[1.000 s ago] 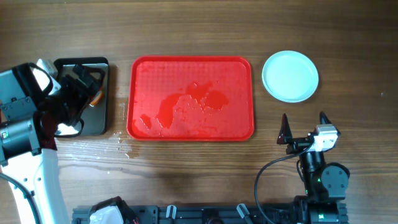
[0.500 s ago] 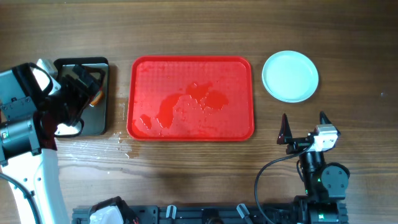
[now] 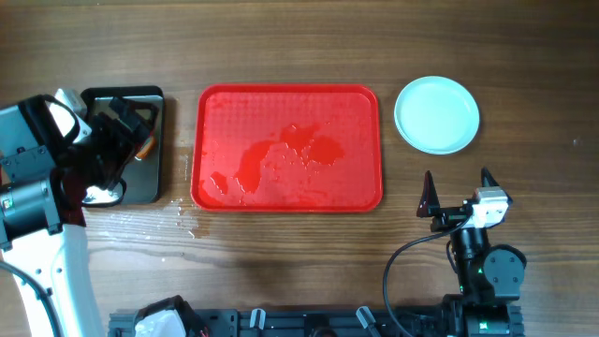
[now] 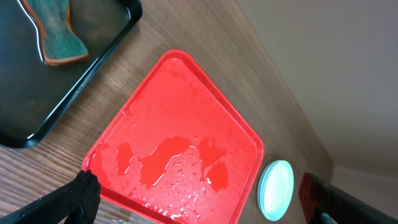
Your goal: Clean dirty plates on tray and stack at the side
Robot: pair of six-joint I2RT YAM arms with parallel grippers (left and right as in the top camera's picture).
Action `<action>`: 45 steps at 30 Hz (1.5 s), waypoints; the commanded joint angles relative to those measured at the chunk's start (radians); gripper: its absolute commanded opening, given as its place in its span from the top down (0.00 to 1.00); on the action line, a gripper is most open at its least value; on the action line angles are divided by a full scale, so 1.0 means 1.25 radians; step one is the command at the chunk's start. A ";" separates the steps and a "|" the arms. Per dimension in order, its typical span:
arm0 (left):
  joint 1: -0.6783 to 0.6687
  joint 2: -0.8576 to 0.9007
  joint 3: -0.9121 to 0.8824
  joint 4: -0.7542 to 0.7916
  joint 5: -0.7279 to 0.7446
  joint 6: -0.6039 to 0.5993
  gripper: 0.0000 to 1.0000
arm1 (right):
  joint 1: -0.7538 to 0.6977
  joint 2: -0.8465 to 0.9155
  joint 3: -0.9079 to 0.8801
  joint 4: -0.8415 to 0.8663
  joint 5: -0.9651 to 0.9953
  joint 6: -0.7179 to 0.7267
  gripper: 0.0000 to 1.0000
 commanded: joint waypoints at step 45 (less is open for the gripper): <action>-0.255 -0.908 -1.014 0.757 -0.287 0.157 0.00 | -0.005 -0.013 -0.001 0.001 0.014 -0.016 0.00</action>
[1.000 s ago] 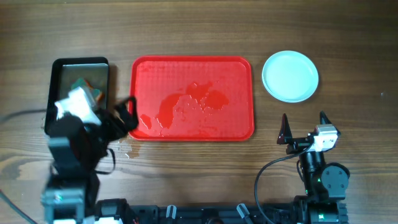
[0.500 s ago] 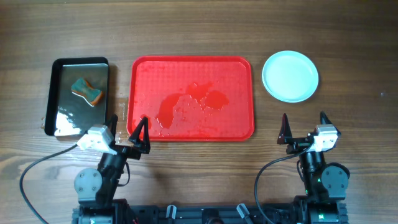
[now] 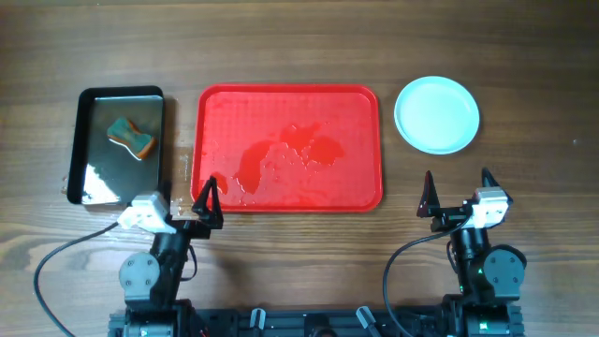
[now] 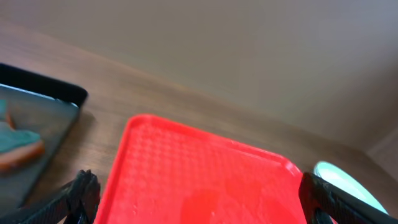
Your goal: Clean dirty plates on tray and stack at the side
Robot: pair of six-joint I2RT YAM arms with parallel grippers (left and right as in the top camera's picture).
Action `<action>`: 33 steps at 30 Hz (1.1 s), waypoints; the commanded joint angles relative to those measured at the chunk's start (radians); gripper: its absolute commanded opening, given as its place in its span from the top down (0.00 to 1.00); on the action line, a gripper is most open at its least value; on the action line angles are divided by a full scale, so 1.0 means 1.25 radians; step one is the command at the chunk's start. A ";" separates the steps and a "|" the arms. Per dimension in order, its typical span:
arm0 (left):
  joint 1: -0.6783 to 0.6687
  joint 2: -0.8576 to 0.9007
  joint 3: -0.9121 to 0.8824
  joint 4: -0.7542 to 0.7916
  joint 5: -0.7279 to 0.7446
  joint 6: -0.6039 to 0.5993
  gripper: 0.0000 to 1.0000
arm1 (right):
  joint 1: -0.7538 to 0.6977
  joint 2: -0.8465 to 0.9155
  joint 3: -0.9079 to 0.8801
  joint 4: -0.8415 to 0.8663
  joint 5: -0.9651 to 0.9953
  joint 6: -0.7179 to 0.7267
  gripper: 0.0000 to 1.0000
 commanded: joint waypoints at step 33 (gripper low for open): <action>-0.004 -0.015 -0.004 -0.017 -0.080 0.347 0.00 | -0.005 -0.009 -0.001 0.002 0.011 -0.010 0.00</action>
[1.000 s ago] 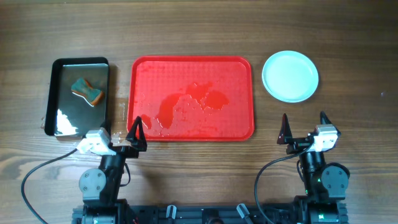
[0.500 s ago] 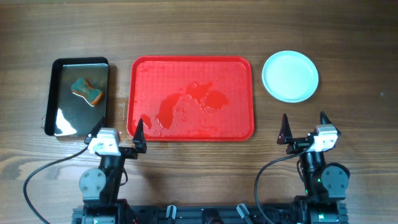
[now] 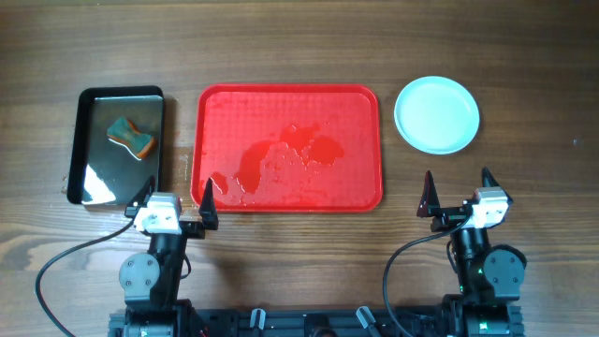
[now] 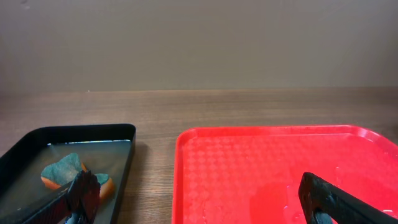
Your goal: Clean dirty plates on tray and stack at the side
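The red tray (image 3: 215,103) lies mid-table, wet, with no plates on it; it also fills the lower right of the left wrist view as the red tray (image 4: 249,155). A stack of white plates (image 3: 436,113) sits to its right. My left gripper (image 3: 175,201) rests open at the table's front edge, just below the tray's left corner, nothing between its fingers (image 4: 84,193). My right gripper (image 3: 457,192) stands open below the plates, also empty.
A black basin (image 3: 89,183) with water holds a teal and orange sponge (image 3: 130,137) at the far left; the left wrist view shows the basin (image 4: 93,130) and the sponge (image 4: 65,171) too. Drops of water lie on the wood beside the tray's left edge.
My left gripper has shifted slightly left and levelled, its camera now looking flat across the table at the basin and tray. The right arm has not moved.
My left arm was raised over the black basin, open, with the sponge lying in it. Then it stood low at the front edge below the tray's left corner. Now it sits level there, still open; plates stay stacked at the right.
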Robot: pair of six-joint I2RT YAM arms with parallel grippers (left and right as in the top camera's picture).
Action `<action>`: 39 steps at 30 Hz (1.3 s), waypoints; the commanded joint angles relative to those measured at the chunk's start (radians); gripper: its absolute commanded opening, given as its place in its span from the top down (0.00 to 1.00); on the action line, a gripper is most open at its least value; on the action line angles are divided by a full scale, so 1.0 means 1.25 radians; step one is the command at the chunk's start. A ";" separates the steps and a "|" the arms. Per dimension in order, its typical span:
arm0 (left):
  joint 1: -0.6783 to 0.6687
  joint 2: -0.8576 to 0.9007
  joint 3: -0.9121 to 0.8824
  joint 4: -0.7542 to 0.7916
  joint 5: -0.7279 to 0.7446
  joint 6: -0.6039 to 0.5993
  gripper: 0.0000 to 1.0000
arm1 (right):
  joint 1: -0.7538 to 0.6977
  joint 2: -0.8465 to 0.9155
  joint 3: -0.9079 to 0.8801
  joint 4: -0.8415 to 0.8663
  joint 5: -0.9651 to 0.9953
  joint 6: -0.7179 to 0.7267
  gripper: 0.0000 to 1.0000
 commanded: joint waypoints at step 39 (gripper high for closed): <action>-0.003 -0.009 -0.004 -0.007 -0.049 -0.003 0.00 | -0.005 -0.009 -0.001 0.002 0.011 -0.010 0.00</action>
